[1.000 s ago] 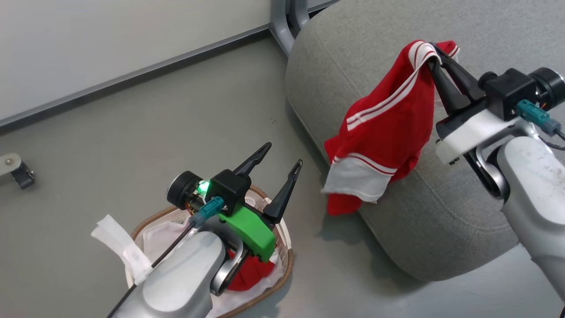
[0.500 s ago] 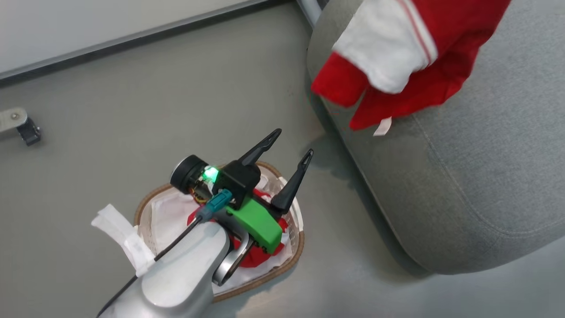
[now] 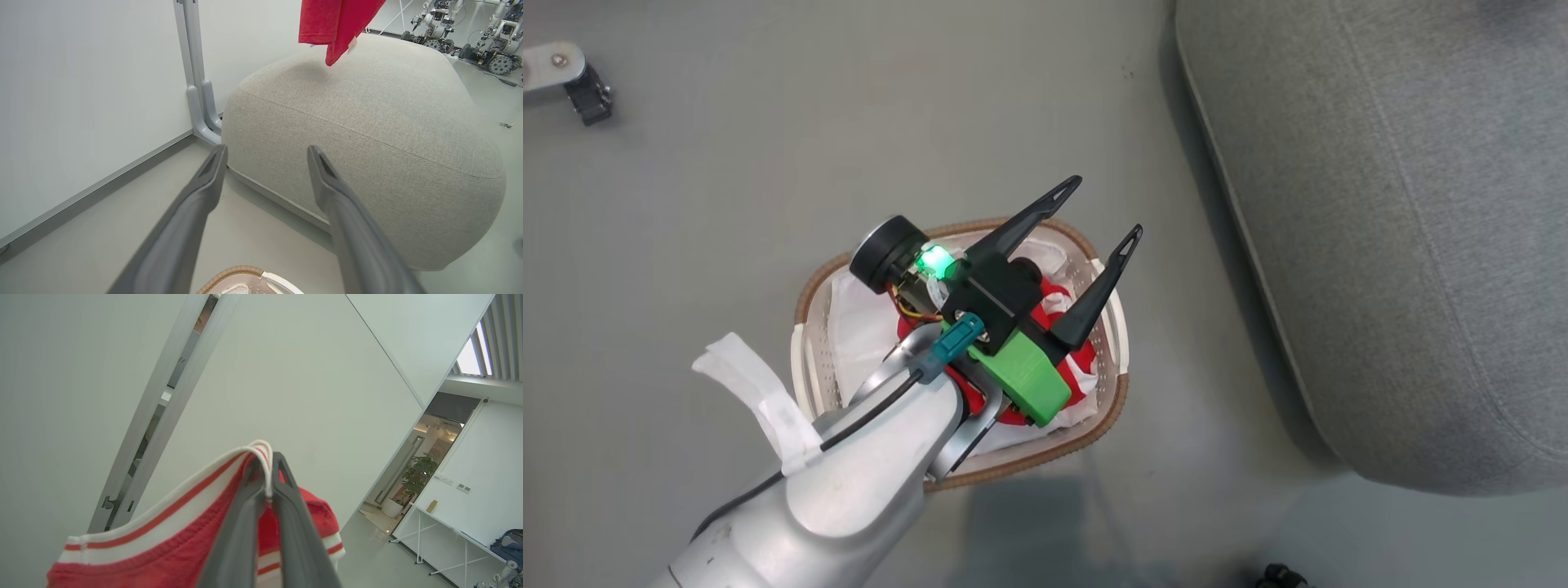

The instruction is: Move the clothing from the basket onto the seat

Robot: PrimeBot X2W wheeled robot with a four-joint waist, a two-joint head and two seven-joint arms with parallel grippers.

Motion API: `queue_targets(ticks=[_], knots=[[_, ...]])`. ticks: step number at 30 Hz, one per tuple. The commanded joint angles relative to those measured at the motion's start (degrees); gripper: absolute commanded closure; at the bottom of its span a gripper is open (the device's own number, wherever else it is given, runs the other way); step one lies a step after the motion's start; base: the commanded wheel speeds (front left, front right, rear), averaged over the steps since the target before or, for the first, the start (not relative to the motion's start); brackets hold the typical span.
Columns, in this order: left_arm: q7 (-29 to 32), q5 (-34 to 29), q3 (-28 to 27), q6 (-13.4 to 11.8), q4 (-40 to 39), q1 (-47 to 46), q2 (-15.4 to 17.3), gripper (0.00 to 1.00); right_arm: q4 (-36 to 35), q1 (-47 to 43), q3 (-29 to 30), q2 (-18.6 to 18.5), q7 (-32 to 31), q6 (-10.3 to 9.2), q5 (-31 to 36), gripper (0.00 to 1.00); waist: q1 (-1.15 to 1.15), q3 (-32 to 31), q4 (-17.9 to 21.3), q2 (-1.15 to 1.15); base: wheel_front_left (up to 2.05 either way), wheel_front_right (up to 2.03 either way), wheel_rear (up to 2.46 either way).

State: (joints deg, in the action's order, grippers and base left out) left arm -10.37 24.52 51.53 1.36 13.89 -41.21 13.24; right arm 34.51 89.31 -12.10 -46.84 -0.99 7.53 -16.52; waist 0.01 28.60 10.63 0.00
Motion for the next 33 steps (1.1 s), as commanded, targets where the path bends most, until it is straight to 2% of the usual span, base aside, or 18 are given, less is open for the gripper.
queue_targets(ticks=[1, 5, 10, 18, 21, 22, 23, 24, 25, 33], knots=[[0.23, -0.51, -0.05, -0.12, -0.24, -1.43, 0.13, 0.0, 1.37, -0.99, 0.62, 0.31, 0.28, -0.08, 0.5, 1.0, -0.01, 5.37, -3.82, 0.0, 0.0, 0.0, 0.0], [0.97, -1.19, 0.4, 0.11, -0.94, -2.75, 0.4, 0.0, 6.68, -5.43, 4.14, 1.77, 2.46, -0.08, 0.77, 1.0, -0.01, 8.47, -4.37, 0.0, 0.0, 0.0, 0.0], [1.64, -1.69, 0.7, -0.03, -1.31, -3.66, 1.23, 0.0, 14.19, -11.7, 8.27, 6.36, 7.33, -0.08, 2.07, 1.0, -0.01, 11.32, -4.82, 0.0, 0.0, 0.0, 0.0], [1.92, -1.58, 0.3, -0.64, -1.95, -4.18, 2.33, 0.0, 24.31, -17.72, 10.5, 12.13, 12.3, -0.08, 6.96, 1.0, -0.01, 12.75, -4.66, 0.0, 0.0, 0.0, 0.0], [1.9, -1.27, 0.2, -0.89, -2.02, -3.99, 2.68, 0.0, 26.3, -18.88, 10.53, 13.09, 13.16, -0.08, 8.26, 1.0, -0.01, 12.53, -4.46, 0.0, 0.0, 0.0, 0.0], [1.93, -1.12, 0.13, -1.0, -1.98, -3.87, 2.84, 0.0, 26.87, -19.12, 10.93, 13.48, 13.36, -0.08, 8.44, 0.87, -0.01, 12.44, -4.32, 0.0, 0.0, 0.0, 0.0], [1.95, -1.04, 0.09, -1.08, -1.99, -3.76, 2.93, 0.0, 27.16, -19.4, 11.2, 13.91, 13.78, -0.08, 8.67, 0.62, -0.01, 12.34, -4.18, 0.0, 0.0, 0.0, 0.0], [1.96, -1.01, -0.02, -1.31, -2.01, -3.52, 3.09, 0.0, 27.39, -19.69, 11.44, 14.66, 14.09, -0.08, 8.77, 0.16, -0.01, 12.11, -3.88, 0.0, 0.0, 0.0, 0.0], [1.97, -0.89, -0.06, -1.37, -2.02, -3.31, 3.2, 0.0, 27.53, -19.88, 11.5, 15.02, 14.35, -0.08, 9.01, 0.0, -0.01, 11.92, -3.66, 0.0, 0.0, 0.0, 0.0], [1.26, 0.67, -1.13, -2.49, -1.73, -1.38, 4.24, 0.0, 26.19, -21.71, 8.6, 17.93, 15.65, -0.08, 9.87, 0.0, -0.01, 8.53, -0.96, 0.0, 0.0, 0.0, 0.0]])
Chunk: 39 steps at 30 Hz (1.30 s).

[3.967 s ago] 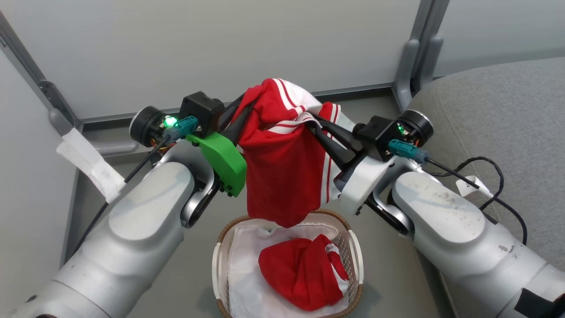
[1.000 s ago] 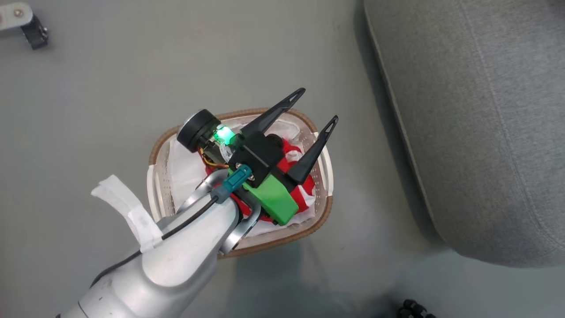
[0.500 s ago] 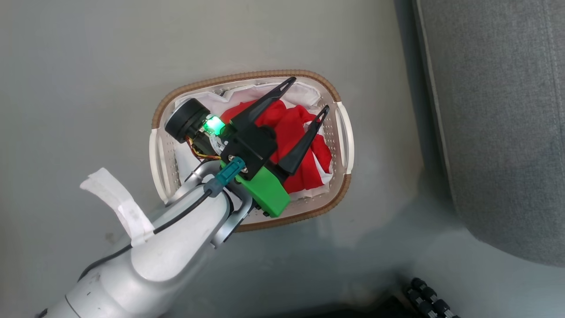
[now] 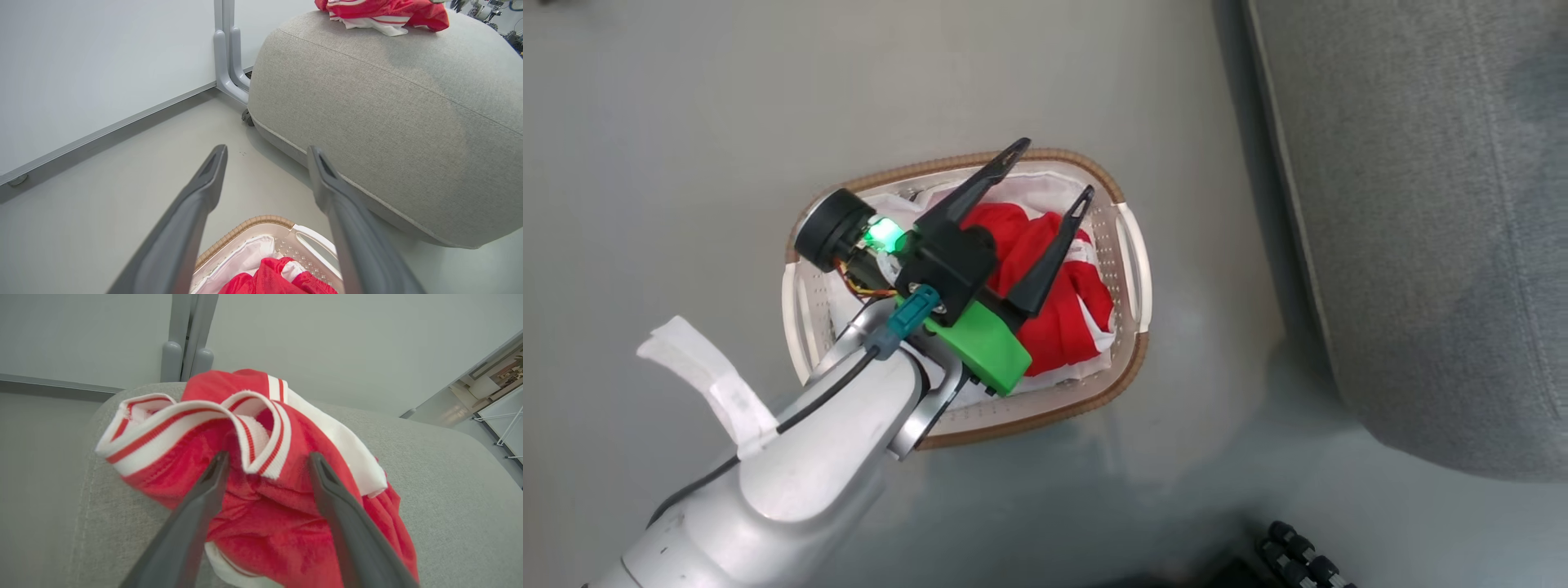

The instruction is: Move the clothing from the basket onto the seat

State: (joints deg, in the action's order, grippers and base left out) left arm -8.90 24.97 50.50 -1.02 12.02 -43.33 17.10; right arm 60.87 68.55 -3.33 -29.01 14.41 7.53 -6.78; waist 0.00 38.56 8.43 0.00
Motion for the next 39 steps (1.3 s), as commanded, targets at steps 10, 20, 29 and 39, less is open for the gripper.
queue_targets(ticks=[10, 20, 29, 39], knots=[[-2.73, 3.16, -2.06, -1.41, 2.16, 3.46, 0.16, 0.0, -4.53, -8.05, -7.33, 1.14, 0.71, -0.08, -3.86, 0.0, 0.0, -8.81, 1.86, 0.0, 0.0, 0.0, 0.0], [-5.93, 7.02, -6.18, -2.49, 6.61, 8.9, -1.31, 0.0, -9.22, -11.39, -10.22, 1.03, 0.79, -0.08, -10.28, 0.0, 0.0, -18.42, -1.65, 0.0, 0.0, 0.0, 0.0], [-6.3, 7.54, -15.85, -4.31, 6.45, 16.96, -1.85, 0.0, -14.2, -16.84, -7.59, 5.75, 0.83, -0.08, -12.47, 0.0, 0.0, -24.57, -6.1, 0.0, 0.0, 0.0, 0.0], [-6.24, 4.5, -28.41, -4.15, 2.76, 28.64, -3.56, 0.0, -24.43, -31.61, -3.3, 14.78, 0.85, -0.08, -6.6, 0.0, 0.0, -29.11, -9.02, 0.0, 0.0, 0.0, 0.0]])
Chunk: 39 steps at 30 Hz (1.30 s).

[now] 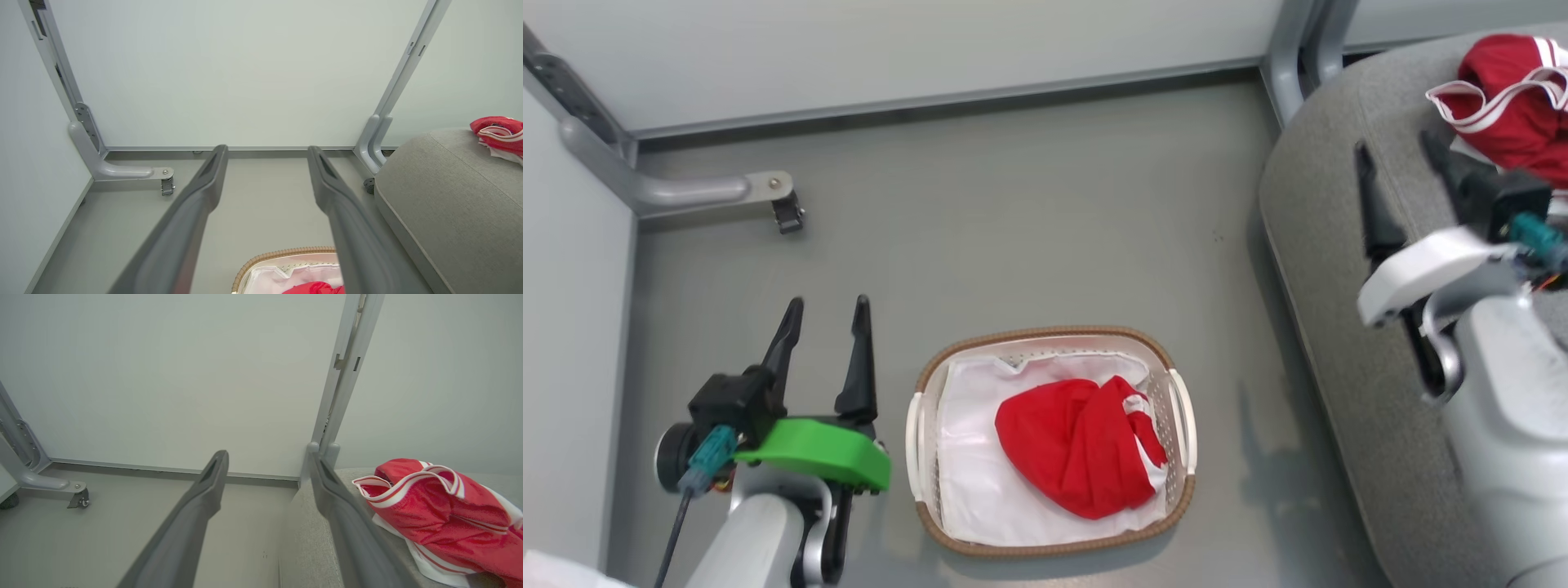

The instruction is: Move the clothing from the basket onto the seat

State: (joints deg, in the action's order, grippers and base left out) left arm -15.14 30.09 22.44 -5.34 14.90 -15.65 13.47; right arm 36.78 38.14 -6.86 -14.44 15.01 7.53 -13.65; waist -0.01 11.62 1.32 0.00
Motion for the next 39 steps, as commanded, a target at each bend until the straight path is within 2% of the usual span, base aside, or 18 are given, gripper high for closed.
queue_targets(ticks=[1, 8, 12, 16, 21, 39], knots=[[0.0, -0.92, -1.47, 0.4, -0.35, 2.08, -0.35, 0.0, -1.77, -3.17, 0.61, 1.48, 0.24, -0.08, 0.69, 0.0, 0.01, -2.67, -2.12, 0.0, 0.0, 0.0, 0.0], [0.02, -3.64, -7.13, 1.96, -0.36, 9.24, -2.59, 0.0, -11.42, -16.93, 2.26, 8.67, 0.25, -0.08, 5.45, 0.0, 0.01, -6.38, -2.64, 0.0, 0.0, 0.0, 0.0], [0.01, -4.71, -9.61, 2.99, -0.27, 12.4, -3.77, 0.0, -16.23, -24.73, 2.49, 10.95, 0.24, -0.08, 6.35, 0.0, 0.01, -8.22, -2.74, 0.0, 0.0, 0.0, 0.0], [0.01, -5.81, -11.57, 4.34, -0.01, 15.49, -4.97, 0.0, -19.17, -30.23, 1.22, 11.38, 0.25, -0.08, 4.85, 0.0, 0.01, -9.48, -2.26, 0.0, 0.0, 0.0, 0.0], [0.01, -6.99, -13.64, 5.45, -0.43, 18.11, -5.94, 0.0, -20.88, -32.99, -0.11, 11.41, 0.25, -0.08, 2.67, 0.0, 0.01, -10.27, -1.72, 0.0, 0.0, 0.0, 0.0], [0.01, -10.11, -16.5, 8.37, 1.73, 18.66, -8.48, 0.0, -20.32, -34.02, 0.83, 11.44, 0.25, -0.08, 1.94, 0.0, 0.01, -11.02, -1.64, 0.0, 0.0, 0.0, 0.0]])
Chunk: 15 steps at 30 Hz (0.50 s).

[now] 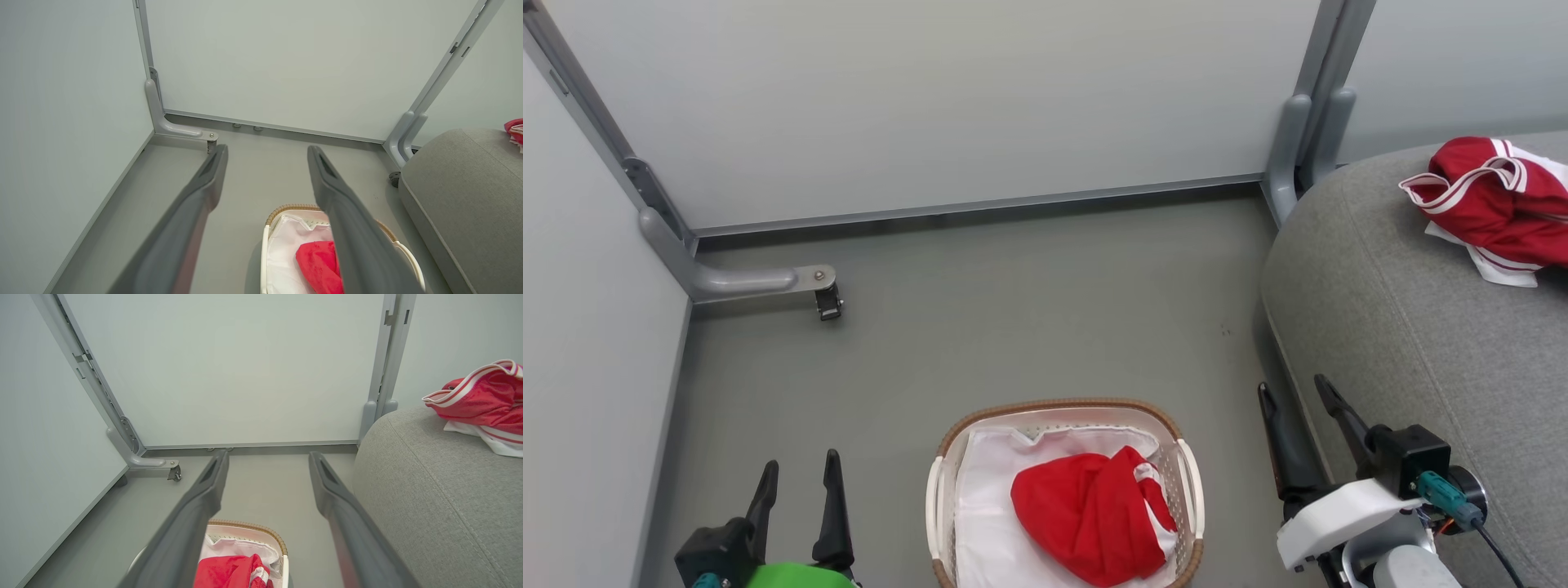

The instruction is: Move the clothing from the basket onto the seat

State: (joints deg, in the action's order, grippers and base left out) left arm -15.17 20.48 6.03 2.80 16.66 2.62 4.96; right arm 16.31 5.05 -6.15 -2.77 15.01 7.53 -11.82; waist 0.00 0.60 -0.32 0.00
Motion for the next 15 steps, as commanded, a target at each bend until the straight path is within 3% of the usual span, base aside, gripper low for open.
queue_targets(ticks=[1, 15], knots=[[0.03, -0.64, -0.2, 0.37, 0.12, 0.37, -0.04, 0.0, 0.21, -0.96, 0.09, -0.22, 0.25, -0.08, 0.13, 0.0, 0.0, -0.04, 0.0, 0.0, 0.0, 0.0, 0.0], [0.03, -1.82, -1.5, 1.6, 1.02, -0.53, -0.74, 0.0, 0.32, -0.3, -0.44, -0.22, 0.25, -0.08, 0.21, 0.0, 0.0, 0.58, -0.01, 0.0, 0.0, 0.0, 0.0]])
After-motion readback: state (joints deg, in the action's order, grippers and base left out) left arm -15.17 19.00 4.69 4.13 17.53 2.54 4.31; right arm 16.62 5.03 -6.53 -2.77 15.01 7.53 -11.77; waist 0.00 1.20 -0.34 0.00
